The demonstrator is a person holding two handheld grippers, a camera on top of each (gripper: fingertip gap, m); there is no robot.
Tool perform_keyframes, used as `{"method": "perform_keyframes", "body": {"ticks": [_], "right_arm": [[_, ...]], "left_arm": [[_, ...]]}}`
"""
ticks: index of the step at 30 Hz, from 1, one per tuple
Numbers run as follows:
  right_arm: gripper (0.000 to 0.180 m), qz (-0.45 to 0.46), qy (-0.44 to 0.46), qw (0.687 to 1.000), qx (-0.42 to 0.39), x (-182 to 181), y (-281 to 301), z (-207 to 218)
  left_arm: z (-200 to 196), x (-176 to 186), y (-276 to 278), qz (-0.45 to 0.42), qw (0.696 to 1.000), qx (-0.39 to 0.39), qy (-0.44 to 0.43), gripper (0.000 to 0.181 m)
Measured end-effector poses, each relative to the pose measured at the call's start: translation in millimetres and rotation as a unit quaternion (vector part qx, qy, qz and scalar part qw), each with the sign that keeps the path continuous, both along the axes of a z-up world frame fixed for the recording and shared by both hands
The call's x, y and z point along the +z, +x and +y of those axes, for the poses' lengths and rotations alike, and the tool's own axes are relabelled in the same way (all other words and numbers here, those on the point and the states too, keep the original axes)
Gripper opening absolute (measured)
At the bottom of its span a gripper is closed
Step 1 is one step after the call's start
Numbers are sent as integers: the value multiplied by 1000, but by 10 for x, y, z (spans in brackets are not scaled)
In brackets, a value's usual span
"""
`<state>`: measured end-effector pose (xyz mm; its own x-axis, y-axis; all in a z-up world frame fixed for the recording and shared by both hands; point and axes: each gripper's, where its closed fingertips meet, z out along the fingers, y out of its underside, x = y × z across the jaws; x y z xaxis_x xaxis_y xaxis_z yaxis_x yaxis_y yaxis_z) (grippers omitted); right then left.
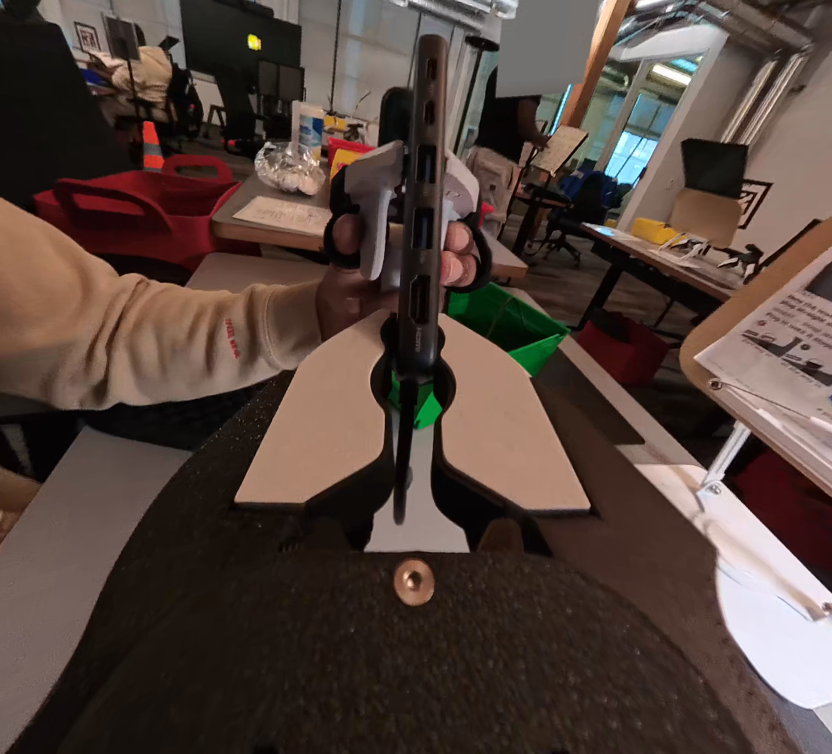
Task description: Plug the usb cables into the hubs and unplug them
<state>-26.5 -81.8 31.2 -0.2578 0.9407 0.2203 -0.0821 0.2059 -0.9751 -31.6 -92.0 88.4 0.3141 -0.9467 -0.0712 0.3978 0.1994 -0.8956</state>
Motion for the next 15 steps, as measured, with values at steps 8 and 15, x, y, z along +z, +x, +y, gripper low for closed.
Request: {"method": "perform_keyframes", "body": {"ticks": [8,15], "right_arm": [[12,-177,93,976,-89,-376,216,408],[12,-308,161,932,-99,-784,396,477]], "left_arm": [[284,-532,-131,249,952,169,-51,33],[360,-1073,-77,432,874,212,-66,38]]}}
